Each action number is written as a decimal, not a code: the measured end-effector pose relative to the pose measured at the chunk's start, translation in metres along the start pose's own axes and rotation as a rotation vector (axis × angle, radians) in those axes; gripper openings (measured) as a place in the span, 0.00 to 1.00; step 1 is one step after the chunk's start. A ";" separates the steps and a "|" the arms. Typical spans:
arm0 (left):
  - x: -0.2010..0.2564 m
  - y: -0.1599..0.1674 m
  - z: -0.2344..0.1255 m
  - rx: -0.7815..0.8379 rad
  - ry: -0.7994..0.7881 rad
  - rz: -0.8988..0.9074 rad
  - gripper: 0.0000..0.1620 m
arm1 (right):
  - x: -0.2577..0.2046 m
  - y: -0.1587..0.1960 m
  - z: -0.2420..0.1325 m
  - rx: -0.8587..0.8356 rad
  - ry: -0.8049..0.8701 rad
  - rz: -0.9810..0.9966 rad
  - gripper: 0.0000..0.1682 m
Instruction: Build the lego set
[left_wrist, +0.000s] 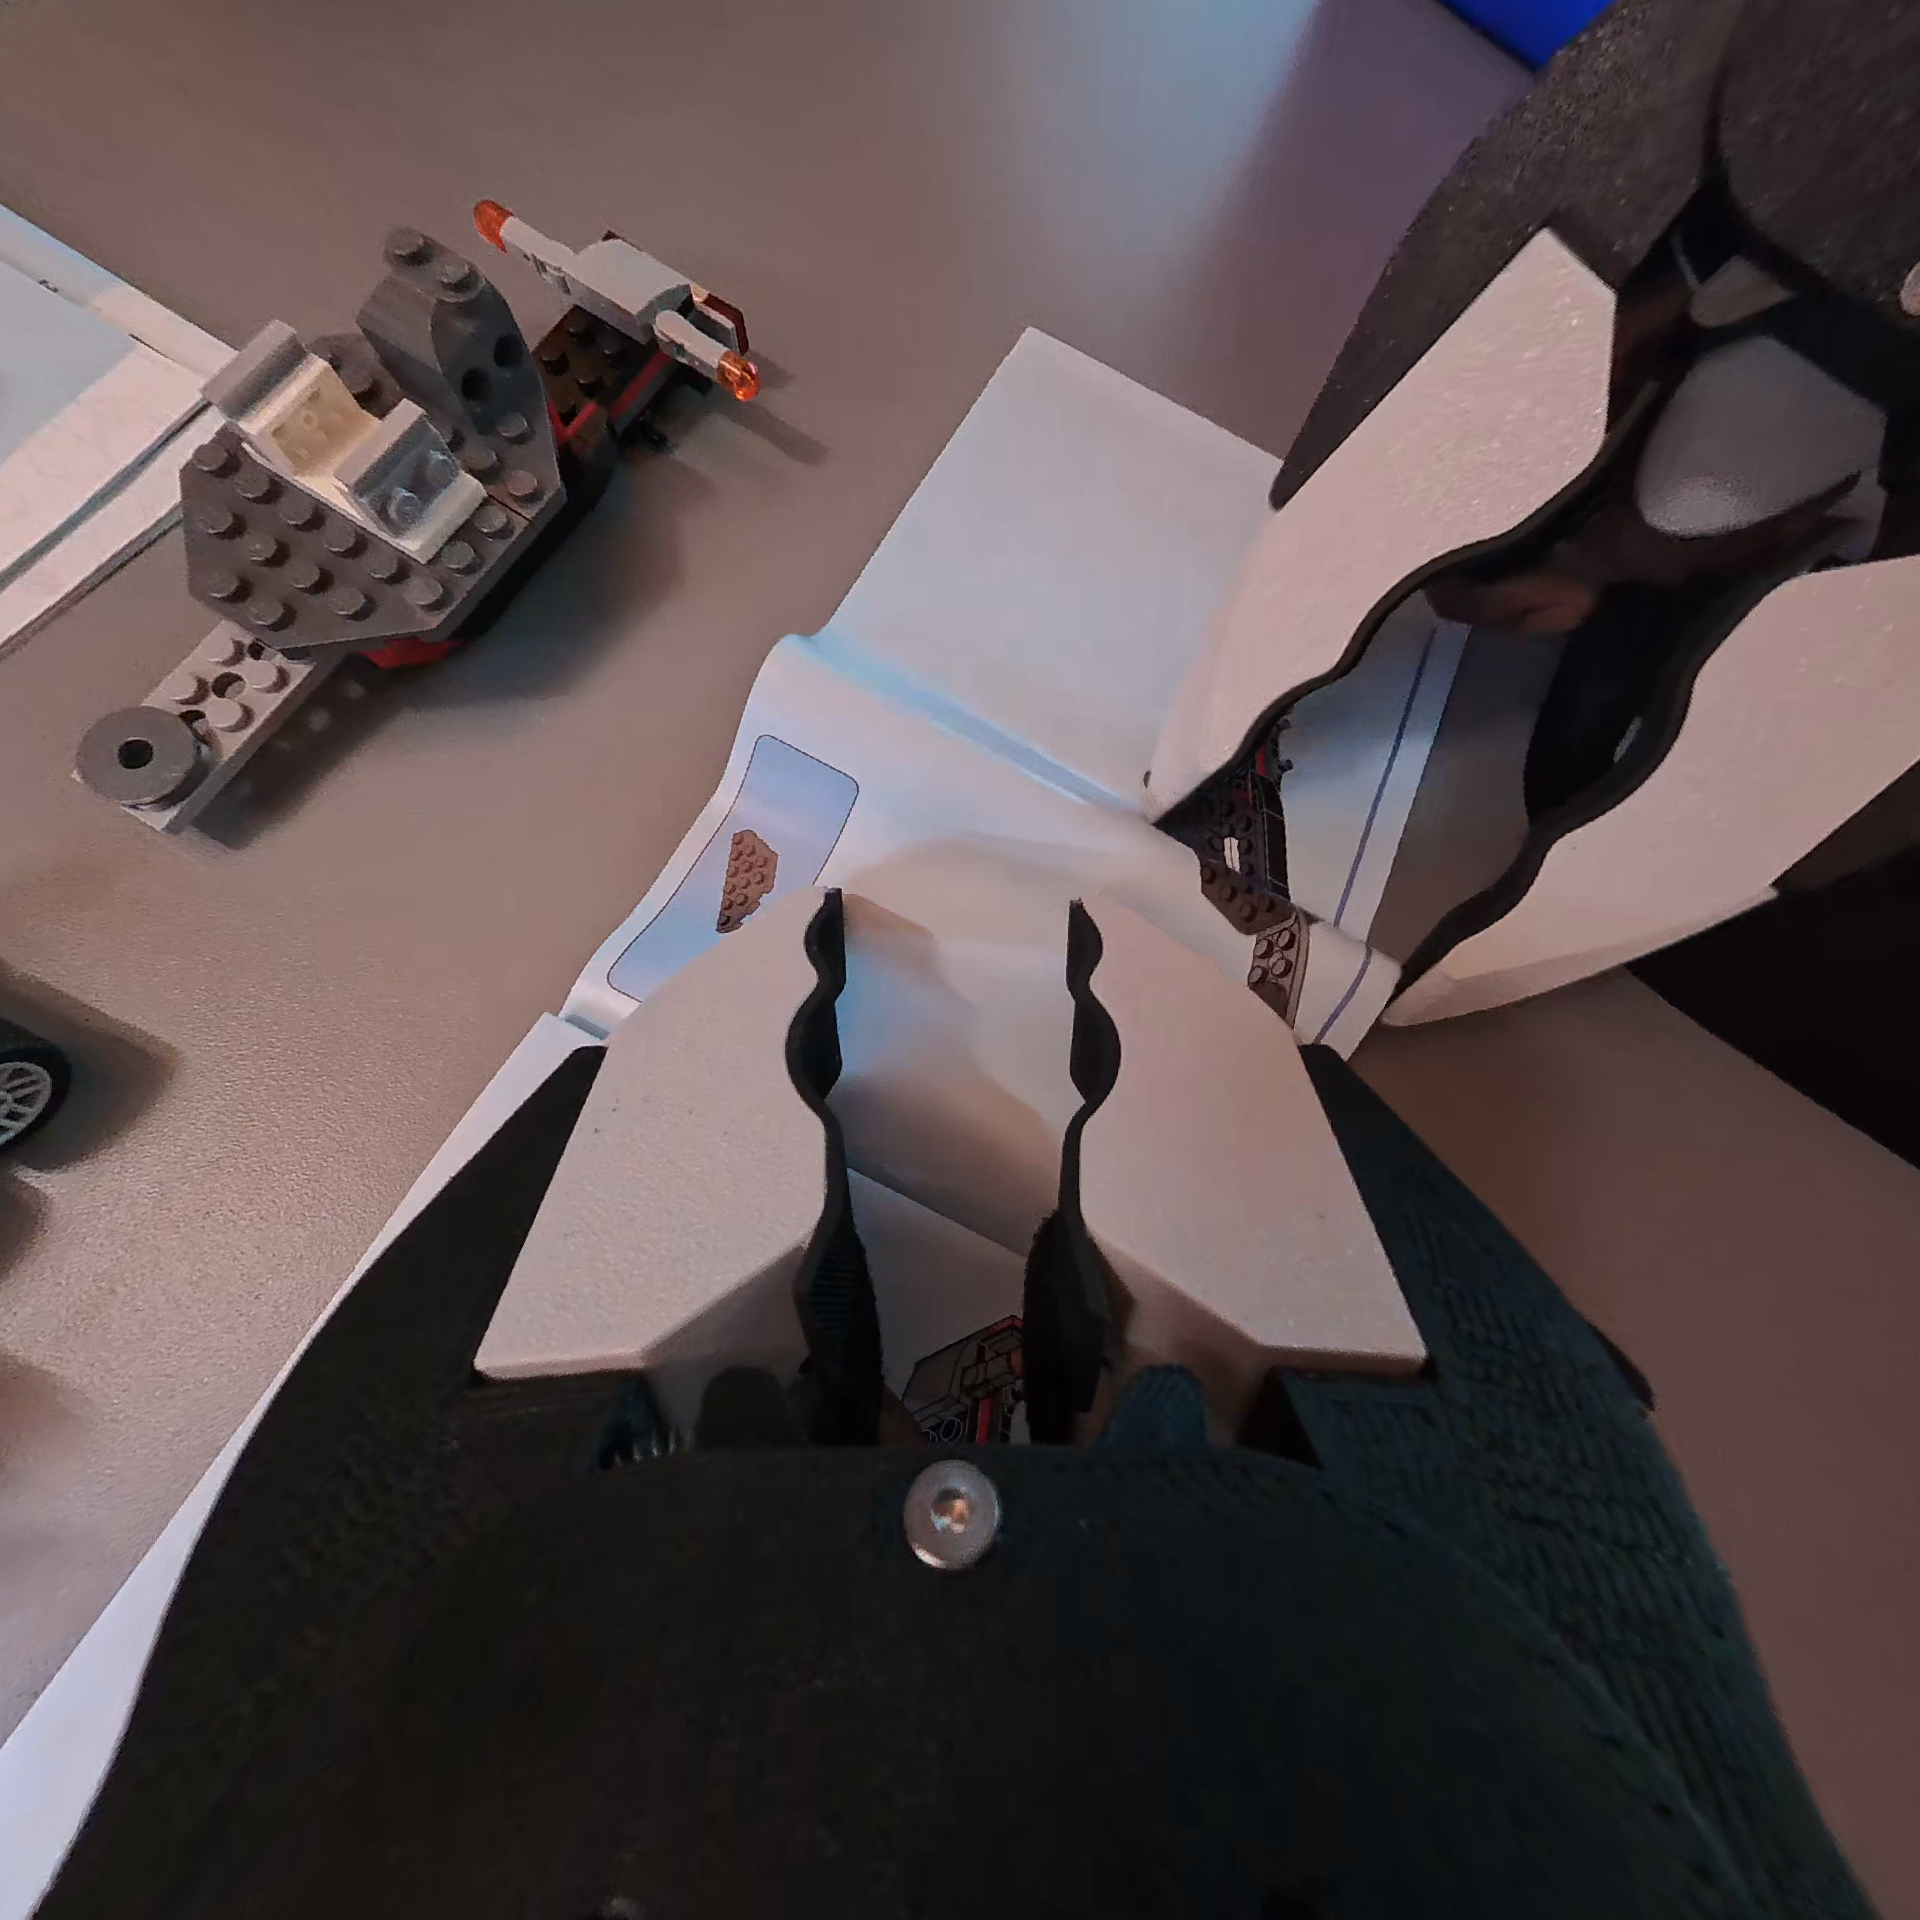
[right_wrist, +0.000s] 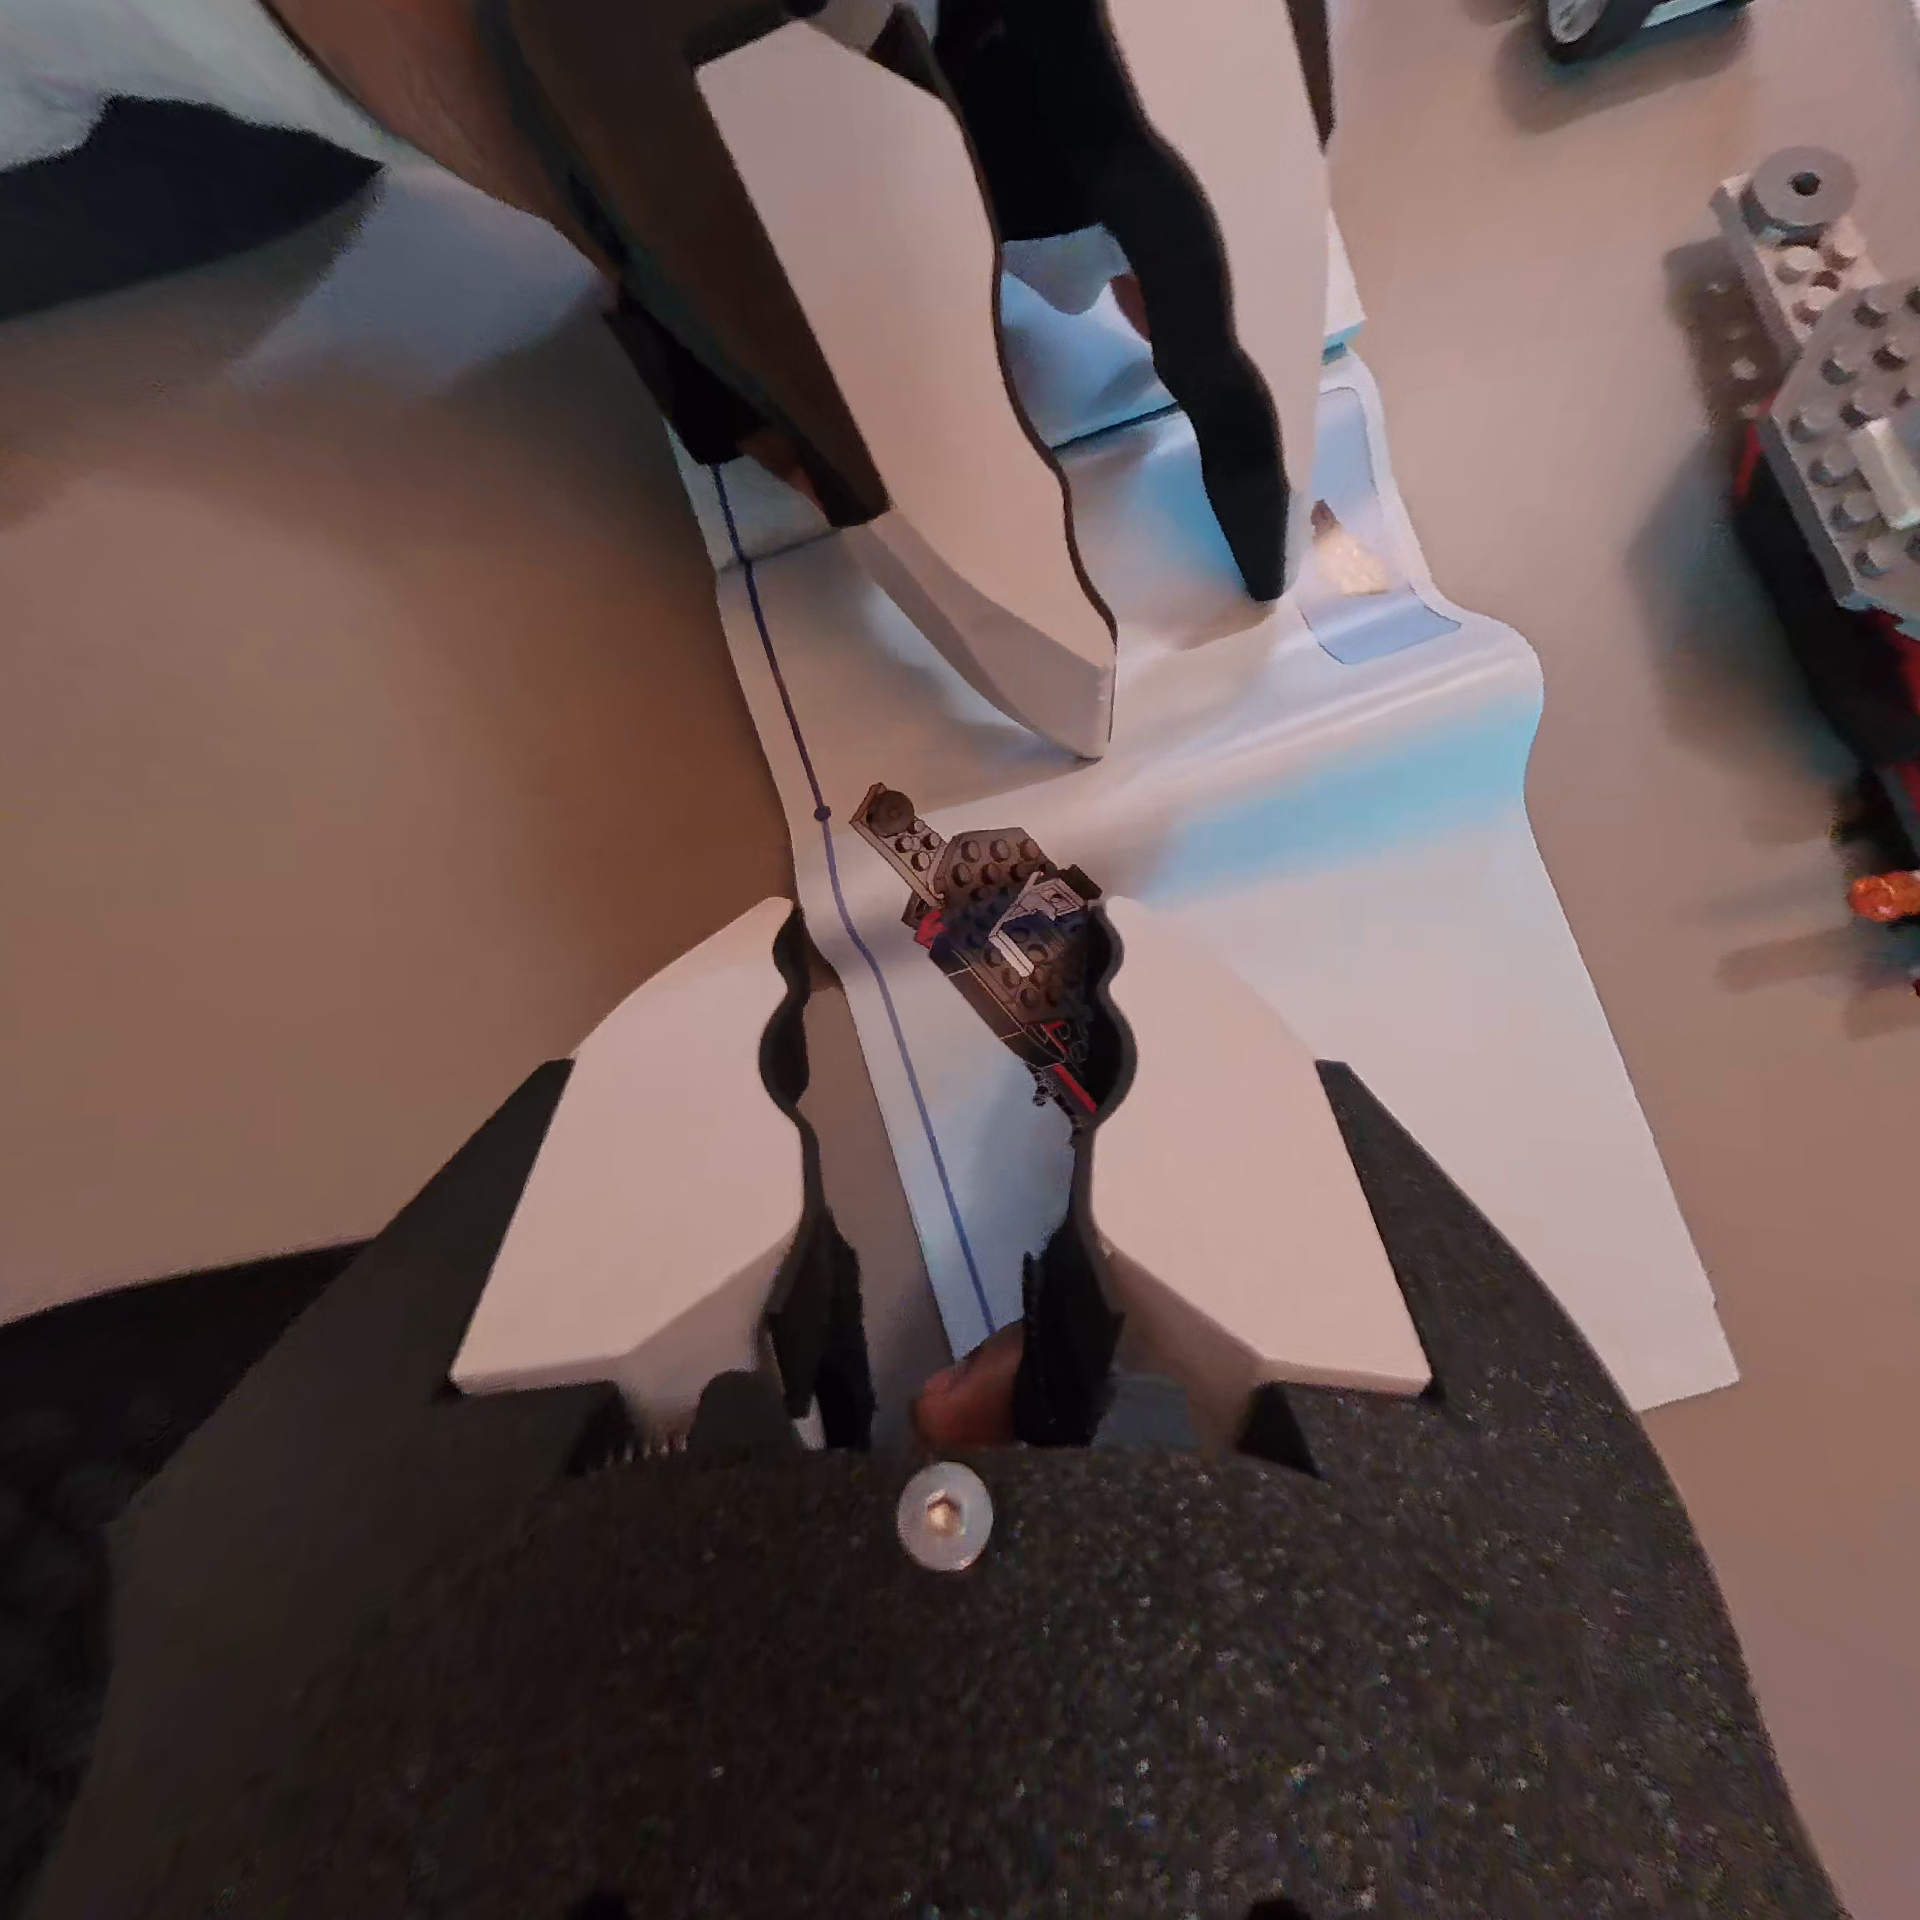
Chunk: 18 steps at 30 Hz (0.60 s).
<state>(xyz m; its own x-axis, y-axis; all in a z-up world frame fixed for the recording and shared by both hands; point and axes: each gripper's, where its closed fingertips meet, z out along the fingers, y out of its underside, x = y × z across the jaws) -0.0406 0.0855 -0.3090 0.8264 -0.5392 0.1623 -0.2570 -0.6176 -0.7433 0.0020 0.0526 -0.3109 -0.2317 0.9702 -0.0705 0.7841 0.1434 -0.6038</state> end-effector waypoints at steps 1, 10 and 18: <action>0.000 0.000 0.000 0.000 0.000 0.001 0.25 | -0.001 0.000 0.000 -0.011 -0.018 -0.019 0.29; 0.001 0.000 0.000 -0.003 0.002 0.010 0.25 | 0.001 -0.011 -0.013 0.012 0.014 -0.142 0.25; 0.002 0.000 0.000 -0.004 0.013 0.013 0.24 | 0.024 -0.035 -0.047 0.227 0.542 -0.384 0.31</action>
<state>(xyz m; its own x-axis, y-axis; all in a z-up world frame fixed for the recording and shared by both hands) -0.0388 0.0841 -0.3089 0.8163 -0.5548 0.1609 -0.2701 -0.6128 -0.7427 -0.0040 0.0798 -0.2538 -0.1027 0.8281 0.5510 0.5512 0.5085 -0.6615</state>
